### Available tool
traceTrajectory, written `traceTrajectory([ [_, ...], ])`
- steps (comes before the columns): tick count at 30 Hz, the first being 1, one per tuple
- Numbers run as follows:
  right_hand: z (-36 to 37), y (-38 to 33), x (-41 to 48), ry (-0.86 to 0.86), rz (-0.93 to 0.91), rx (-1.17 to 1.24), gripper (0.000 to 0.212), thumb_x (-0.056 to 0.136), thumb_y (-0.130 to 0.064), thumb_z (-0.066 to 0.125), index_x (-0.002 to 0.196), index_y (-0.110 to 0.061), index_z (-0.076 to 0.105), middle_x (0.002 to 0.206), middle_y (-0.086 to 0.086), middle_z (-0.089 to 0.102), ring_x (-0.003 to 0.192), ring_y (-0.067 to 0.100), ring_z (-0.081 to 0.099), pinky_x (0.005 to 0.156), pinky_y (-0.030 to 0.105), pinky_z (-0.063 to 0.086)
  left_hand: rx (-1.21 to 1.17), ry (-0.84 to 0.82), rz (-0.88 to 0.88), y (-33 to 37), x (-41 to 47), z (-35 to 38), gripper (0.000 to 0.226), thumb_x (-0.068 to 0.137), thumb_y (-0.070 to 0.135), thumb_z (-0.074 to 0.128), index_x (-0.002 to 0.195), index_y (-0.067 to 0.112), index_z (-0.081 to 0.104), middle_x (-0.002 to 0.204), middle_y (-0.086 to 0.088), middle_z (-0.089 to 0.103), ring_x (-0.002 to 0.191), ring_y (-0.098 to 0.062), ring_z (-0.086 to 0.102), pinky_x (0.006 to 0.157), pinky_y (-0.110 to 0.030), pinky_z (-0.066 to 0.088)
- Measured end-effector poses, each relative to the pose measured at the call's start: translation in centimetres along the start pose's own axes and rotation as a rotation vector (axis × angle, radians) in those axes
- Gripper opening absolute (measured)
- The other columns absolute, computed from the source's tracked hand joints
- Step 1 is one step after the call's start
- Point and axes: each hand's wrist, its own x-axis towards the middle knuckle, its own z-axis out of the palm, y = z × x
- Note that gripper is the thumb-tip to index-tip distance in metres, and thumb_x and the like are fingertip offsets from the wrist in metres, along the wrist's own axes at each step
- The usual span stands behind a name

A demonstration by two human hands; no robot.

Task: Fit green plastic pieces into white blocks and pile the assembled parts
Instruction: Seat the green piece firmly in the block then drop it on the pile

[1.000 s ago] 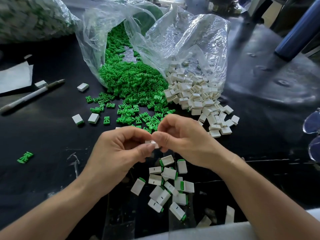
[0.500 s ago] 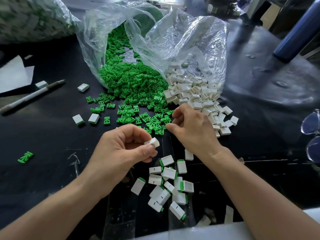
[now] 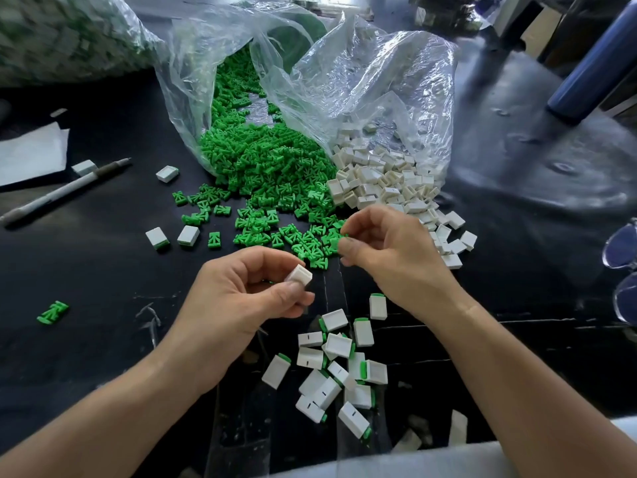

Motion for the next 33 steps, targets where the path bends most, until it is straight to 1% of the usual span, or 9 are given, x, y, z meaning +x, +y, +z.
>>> traceTrajectory([
  [3,0.1,-1.0,-0.8,-0.151,-0.039,0.170,0.018,0.083,-0.007,0.064,0.078,-0.022,0.057,0.071,0.000,0.067,0.066,0.013,0.067,0.055,0.012,0.045,-0.003,0.017,-0.007,0.0,0.0,-0.1,0.022,0.060,0.012,0.067,0.080,0.004,0.067,0.073,-0.010,0.071,0.066,-0.020,0.071,0.055,-0.017,0.052],
  [6,0.4,-1.5,-1.2,-0.240,-0.067,0.196,0.017,0.084,-0.004,0.062,0.079,-0.020,0.058,0.072,0.000,0.067,0.064,0.009,0.066,0.057,0.012,0.046,0.002,0.032,-0.010,0.0,0.1,-0.1,0.019,0.059,0.015,0.068,0.076,0.007,0.068,0.072,-0.011,0.071,0.065,-0.019,0.070,0.054,-0.017,0.052],
  [8,0.6,-1.5,-1.3,-0.251,-0.084,0.172,0.019,0.085,-0.004,0.062,0.077,-0.021,0.057,0.071,0.000,0.065,0.064,0.010,0.065,0.061,0.020,0.051,0.011,0.030,-0.015,0.0,0.1,-0.2,0.018,0.059,0.016,0.069,0.075,0.008,0.068,0.070,-0.011,0.071,0.063,-0.018,0.070,0.053,-0.017,0.052],
  [11,0.8,-1.4,-1.4,-0.231,-0.113,0.114,0.022,0.084,-0.004,0.062,0.076,-0.023,0.056,0.072,0.004,0.064,0.066,0.017,0.064,0.070,0.041,0.055,0.022,0.022,-0.023,0.0,0.1,-0.1,0.017,0.059,0.016,0.069,0.074,0.008,0.069,0.068,-0.010,0.070,0.059,-0.017,0.068,0.050,-0.017,0.051],
  [14,0.8,-1.4,-1.4,-0.243,-0.121,0.076,0.022,0.084,-0.005,0.063,0.075,-0.025,0.056,0.073,0.007,0.064,0.067,0.021,0.064,0.071,0.047,0.053,0.035,0.025,-0.025,0.0,0.1,-0.1,0.019,0.058,0.016,0.069,0.075,0.007,0.068,0.066,-0.008,0.070,0.056,-0.014,0.067,0.049,-0.017,0.050],
  [21,0.7,-1.5,-1.5,-0.285,-0.134,0.005,0.022,0.084,-0.006,0.064,0.076,-0.024,0.056,0.071,0.006,0.064,0.066,0.019,0.062,0.067,0.038,0.053,0.121,0.020,0.002,0.1,-0.1,0.1,0.021,0.060,0.016,0.068,0.077,0.005,0.068,0.062,-0.006,0.068,0.053,-0.010,0.064,0.048,-0.016,0.049],
  [25,0.8,-1.3,-1.5,-0.319,-0.076,-0.025,0.009,0.088,-0.011,0.060,0.082,-0.017,0.062,0.071,0.002,0.066,0.067,0.016,0.064,0.070,0.038,0.054,0.111,0.021,0.013,0.3,-0.1,0.1,0.023,0.058,0.017,0.068,0.077,0.003,0.068,0.062,-0.007,0.069,0.052,-0.009,0.064,0.047,-0.016,0.048],
  [29,0.8,-1.3,-1.6,-0.346,-0.136,-0.186,0.012,0.090,-0.019,0.056,0.078,-0.018,0.059,0.067,-0.004,0.061,0.065,0.013,0.056,0.067,0.036,0.047,0.114,0.010,0.011,0.2,0.0,0.0,0.023,0.059,0.018,0.067,0.078,0.004,0.069,0.063,-0.007,0.069,0.053,-0.009,0.064,0.047,-0.015,0.048],
  [33,0.7,-1.6,-1.7,-0.321,-0.169,-0.172,0.015,0.090,-0.020,0.056,0.075,-0.020,0.057,0.062,-0.008,0.055,0.063,0.012,0.052,0.060,0.029,0.043,0.034,-0.033,-0.066,0.1,0.2,-0.3,0.020,0.058,0.021,0.068,0.072,0.008,0.072,0.067,-0.010,0.070,0.054,-0.012,0.064,0.047,-0.016,0.048],
])
